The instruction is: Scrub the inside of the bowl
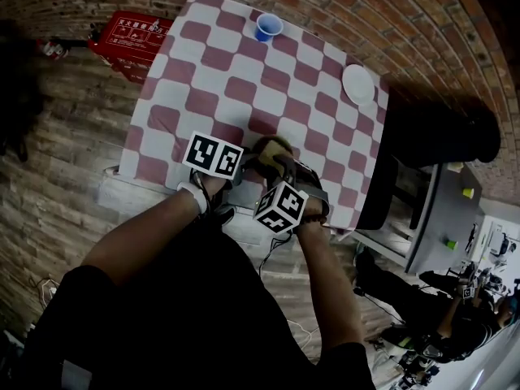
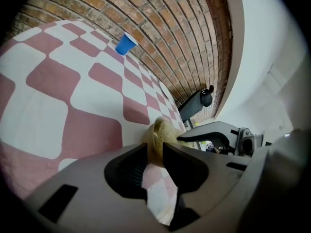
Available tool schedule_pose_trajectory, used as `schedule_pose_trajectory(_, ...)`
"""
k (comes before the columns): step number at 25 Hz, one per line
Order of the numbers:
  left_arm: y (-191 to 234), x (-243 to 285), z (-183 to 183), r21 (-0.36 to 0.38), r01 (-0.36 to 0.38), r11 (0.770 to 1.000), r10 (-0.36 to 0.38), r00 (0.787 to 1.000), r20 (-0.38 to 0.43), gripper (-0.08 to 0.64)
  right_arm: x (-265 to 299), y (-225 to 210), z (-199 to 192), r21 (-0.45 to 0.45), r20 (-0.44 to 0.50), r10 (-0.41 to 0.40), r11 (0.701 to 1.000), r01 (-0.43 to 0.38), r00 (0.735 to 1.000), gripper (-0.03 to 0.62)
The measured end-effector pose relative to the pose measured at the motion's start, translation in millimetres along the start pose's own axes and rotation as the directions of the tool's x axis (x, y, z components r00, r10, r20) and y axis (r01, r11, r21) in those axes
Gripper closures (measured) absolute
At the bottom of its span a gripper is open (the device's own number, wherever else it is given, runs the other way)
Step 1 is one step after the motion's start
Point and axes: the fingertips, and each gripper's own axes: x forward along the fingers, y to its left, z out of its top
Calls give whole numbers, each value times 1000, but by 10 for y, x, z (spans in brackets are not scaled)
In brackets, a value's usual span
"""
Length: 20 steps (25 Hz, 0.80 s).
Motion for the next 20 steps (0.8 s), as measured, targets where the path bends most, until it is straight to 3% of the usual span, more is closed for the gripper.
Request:
schedule_pose_trajectory(9,-47,62,-190,-2,8,1000,-8,999,-47,453,20,-275,-95,-14,-34,-32,999,32,999,489)
schedule_pose_trajectory(15,-28,65,-75,11,1,1000,-1,999,-41,489,-75,-193,-344,17,-53,-17,1000,18,998,489)
schedule_pose_trajectory(20,-1,92,88,20,-6,1000,7,1000,-21,502,-124,-42,-280,19,-36,-5,1000,6,999,489)
